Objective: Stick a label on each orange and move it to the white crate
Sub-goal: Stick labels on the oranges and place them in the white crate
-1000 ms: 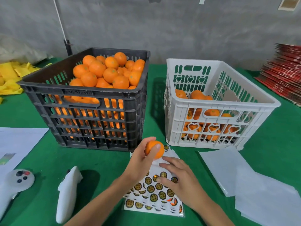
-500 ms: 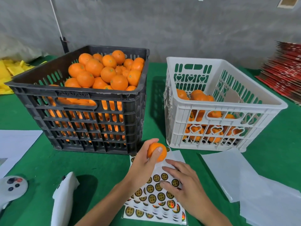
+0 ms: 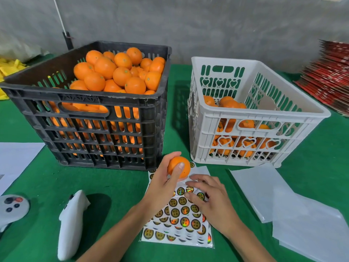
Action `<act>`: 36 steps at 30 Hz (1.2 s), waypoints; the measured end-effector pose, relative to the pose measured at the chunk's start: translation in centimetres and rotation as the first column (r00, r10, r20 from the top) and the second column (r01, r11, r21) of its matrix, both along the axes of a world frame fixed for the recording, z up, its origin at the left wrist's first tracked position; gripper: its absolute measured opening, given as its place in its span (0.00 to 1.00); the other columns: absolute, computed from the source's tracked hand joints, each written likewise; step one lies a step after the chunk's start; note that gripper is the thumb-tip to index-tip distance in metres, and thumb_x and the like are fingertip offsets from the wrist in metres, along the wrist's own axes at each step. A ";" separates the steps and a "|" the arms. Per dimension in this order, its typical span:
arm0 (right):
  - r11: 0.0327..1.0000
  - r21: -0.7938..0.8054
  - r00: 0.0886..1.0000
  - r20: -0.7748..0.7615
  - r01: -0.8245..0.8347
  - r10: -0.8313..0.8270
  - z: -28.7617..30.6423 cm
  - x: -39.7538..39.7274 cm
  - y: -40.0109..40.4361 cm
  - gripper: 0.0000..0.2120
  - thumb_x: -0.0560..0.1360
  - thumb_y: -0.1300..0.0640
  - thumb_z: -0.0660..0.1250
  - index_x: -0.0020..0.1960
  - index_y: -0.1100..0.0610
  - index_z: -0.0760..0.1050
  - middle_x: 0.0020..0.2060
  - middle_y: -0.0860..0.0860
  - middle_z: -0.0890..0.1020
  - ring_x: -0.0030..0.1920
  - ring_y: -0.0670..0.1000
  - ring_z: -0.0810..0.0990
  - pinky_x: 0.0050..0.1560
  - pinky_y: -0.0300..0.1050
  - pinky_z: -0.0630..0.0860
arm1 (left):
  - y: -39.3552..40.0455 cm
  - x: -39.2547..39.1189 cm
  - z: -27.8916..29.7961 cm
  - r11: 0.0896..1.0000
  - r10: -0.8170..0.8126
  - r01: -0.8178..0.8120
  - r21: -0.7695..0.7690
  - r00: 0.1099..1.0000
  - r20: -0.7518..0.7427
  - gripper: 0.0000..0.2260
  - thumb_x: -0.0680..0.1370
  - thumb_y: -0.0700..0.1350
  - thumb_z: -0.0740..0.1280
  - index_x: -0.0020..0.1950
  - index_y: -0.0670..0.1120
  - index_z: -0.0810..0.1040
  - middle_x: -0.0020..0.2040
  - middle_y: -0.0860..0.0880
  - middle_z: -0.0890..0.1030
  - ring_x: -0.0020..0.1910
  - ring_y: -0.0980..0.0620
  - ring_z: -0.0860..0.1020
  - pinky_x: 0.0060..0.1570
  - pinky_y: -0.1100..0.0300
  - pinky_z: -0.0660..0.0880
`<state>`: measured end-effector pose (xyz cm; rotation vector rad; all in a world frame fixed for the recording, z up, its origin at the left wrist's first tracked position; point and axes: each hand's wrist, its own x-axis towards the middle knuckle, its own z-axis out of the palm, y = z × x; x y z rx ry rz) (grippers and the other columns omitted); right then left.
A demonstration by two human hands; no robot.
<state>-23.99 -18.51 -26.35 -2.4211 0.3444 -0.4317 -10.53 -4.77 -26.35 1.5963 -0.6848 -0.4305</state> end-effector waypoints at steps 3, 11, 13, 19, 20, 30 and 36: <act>0.999 -0.029 0.999 0.034 0.023 -0.022 -0.1 -0.1 0.2 0.13 0.76 0.43 0.71 0.61 0.41 0.82 0.63 0.32 0.75 0.66 0.40 0.69 0.68 0.35 0.58 | 0.1 -0.3 0.3 1.000 -0.007 0.006 0.027 0.999 0.037 0.21 0.81 0.66 0.61 0.73 0.64 0.69 0.66 0.60 0.76 0.65 0.55 0.79 0.66 0.48 0.78; 0.996 0.084 0.999 0.042 0.009 -0.012 0.1 0.1 0.1 0.11 0.77 0.47 0.73 0.59 0.42 0.81 0.63 0.32 0.75 0.68 0.40 0.69 0.71 0.42 0.61 | 0.2 -0.1 0.1 0.998 -0.003 -0.001 0.056 0.998 0.065 0.19 0.82 0.66 0.60 0.72 0.65 0.69 0.64 0.63 0.75 0.64 0.60 0.77 0.63 0.59 0.76; 0.992 0.129 1.000 0.004 0.004 -0.005 0.2 0.1 -0.1 0.13 0.77 0.47 0.73 0.62 0.42 0.80 0.65 0.31 0.73 0.69 0.39 0.67 0.72 0.44 0.61 | 0.1 0.0 0.0 0.999 0.001 -0.004 0.054 0.998 0.062 0.19 0.81 0.68 0.60 0.71 0.67 0.69 0.63 0.67 0.75 0.64 0.60 0.77 0.61 0.60 0.76; 0.989 0.145 1.000 -0.016 0.007 -0.004 0.5 0.5 -0.3 0.09 0.77 0.48 0.73 0.57 0.43 0.83 0.63 0.33 0.74 0.67 0.39 0.66 0.71 0.44 0.61 | -0.2 0.3 -0.5 1.000 -0.004 0.003 0.016 1.000 0.007 0.21 0.81 0.67 0.62 0.73 0.63 0.70 0.63 0.64 0.76 0.65 0.52 0.80 0.64 0.45 0.79; 0.988 0.157 1.000 -0.015 0.008 -0.006 0.6 0.6 -0.4 0.08 0.77 0.49 0.73 0.56 0.44 0.83 0.62 0.33 0.75 0.66 0.40 0.67 0.71 0.44 0.61 | -0.2 0.3 -0.5 1.000 -0.005 0.005 0.017 1.000 0.007 0.22 0.81 0.67 0.62 0.73 0.63 0.70 0.63 0.64 0.76 0.65 0.51 0.80 0.64 0.44 0.78; 0.974 0.173 0.983 -0.087 -0.146 0.163 1.8 1.0 -2.3 0.05 0.74 0.52 0.76 0.49 0.44 0.83 0.64 0.36 0.74 0.68 0.41 0.66 0.75 0.54 0.57 | -0.1 0.2 -0.2 1.000 -0.010 0.010 0.022 1.000 0.018 0.18 0.82 0.65 0.61 0.71 0.64 0.70 0.62 0.61 0.78 0.63 0.51 0.81 0.64 0.45 0.79; 0.948 0.241 0.961 -0.130 -0.206 0.242 1.1 0.2 -3.6 0.20 0.71 0.39 0.76 0.62 0.36 0.80 0.72 0.30 0.67 0.75 0.37 0.59 0.77 0.50 0.55 | -0.1 0.1 0.0 1.000 -0.009 0.009 0.000 1.000 -0.008 0.18 0.81 0.66 0.62 0.70 0.67 0.71 0.64 0.57 0.79 0.61 0.47 0.83 0.61 0.52 0.81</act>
